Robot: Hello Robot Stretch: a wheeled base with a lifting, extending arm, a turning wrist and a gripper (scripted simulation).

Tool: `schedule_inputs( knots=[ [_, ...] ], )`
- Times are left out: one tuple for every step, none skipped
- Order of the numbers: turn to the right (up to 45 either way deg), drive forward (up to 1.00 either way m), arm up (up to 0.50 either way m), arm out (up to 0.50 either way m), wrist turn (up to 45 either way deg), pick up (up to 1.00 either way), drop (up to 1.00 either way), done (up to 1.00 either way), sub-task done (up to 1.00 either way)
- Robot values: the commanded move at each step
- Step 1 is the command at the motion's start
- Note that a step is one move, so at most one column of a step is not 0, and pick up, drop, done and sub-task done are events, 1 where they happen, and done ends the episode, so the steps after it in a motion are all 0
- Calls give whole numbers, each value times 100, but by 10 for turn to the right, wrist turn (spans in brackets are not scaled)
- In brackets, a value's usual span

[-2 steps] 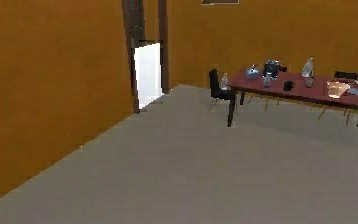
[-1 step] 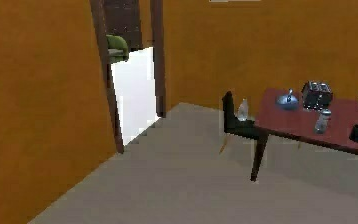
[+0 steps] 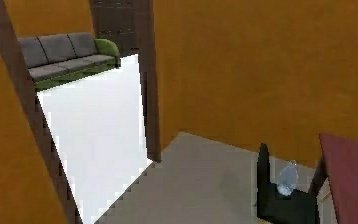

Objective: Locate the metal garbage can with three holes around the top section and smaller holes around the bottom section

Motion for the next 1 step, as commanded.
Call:
schedule_inputs(
  knots=[
    [-30,0,0,0,0,0,0,0,0]
  ],
)
